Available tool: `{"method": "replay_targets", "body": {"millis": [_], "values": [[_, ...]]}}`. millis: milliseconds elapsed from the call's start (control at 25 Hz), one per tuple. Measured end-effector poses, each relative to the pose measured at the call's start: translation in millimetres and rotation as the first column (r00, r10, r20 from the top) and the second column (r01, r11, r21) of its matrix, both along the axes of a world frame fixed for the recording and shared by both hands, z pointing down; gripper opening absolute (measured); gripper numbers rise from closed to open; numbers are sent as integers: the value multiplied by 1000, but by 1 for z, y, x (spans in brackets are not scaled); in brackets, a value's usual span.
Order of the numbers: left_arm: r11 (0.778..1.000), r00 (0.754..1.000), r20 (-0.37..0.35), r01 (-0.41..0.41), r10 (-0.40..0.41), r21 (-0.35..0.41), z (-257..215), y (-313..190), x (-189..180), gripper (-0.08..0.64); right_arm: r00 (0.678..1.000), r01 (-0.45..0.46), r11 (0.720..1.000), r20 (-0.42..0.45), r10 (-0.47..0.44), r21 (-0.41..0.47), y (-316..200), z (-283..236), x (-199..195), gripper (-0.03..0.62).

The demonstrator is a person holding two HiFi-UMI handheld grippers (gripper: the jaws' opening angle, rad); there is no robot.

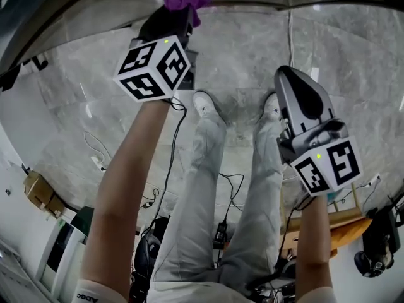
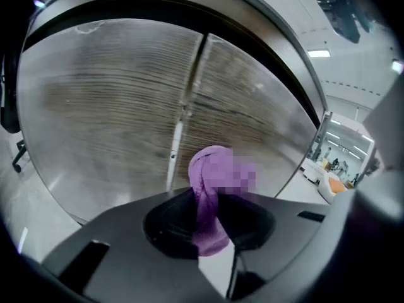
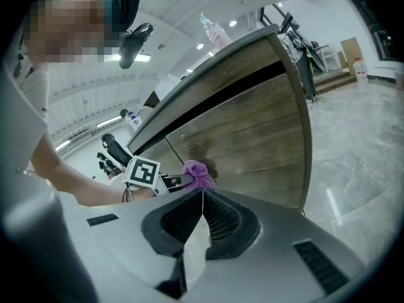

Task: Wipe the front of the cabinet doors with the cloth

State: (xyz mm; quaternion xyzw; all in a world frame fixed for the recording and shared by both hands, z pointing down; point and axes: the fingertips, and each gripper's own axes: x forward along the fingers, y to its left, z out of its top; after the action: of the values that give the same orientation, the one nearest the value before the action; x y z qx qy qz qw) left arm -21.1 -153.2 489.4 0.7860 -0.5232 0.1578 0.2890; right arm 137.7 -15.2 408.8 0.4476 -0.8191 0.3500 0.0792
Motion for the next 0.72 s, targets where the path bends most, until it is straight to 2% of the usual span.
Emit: {"method": "replay_targets", "body": {"millis": [80, 160, 280, 360, 440, 520, 720], "values": [[1000, 1000, 7, 24, -24, 2, -1, -3, -21, 83, 1000, 19, 1000, -6, -19, 9, -6, -3, -12, 28], [1000, 1000, 30, 8, -8, 14, 2, -5, -35, 83, 1000, 23, 999, -11, -23, 24, -11, -4, -21, 28], [998, 997, 73, -40, 36, 52, 6, -3, -40, 83, 1000, 18, 999, -16, -17, 50, -12, 0, -24, 28], [997, 997, 77, -24, 19, 68, 7, 2, -36, 83, 1000, 14, 999, -14, -14, 39, -7, 13, -13, 28], [997, 997, 70, -24, 19, 67, 11, 13, -19, 83, 1000, -2, 1000, -11, 2, 1, 4, 28, 7, 28], [997, 997, 62, -57, 54, 56, 17, 25, 10, 83, 1000, -5, 1000, -9, 5, -28, 13, 38, 27, 28], [994, 994, 12, -105, 105, -3, 51, 53, 106, 83, 998, 52, 997, -32, -54, -59, 30, 59, 84, 28]]}}
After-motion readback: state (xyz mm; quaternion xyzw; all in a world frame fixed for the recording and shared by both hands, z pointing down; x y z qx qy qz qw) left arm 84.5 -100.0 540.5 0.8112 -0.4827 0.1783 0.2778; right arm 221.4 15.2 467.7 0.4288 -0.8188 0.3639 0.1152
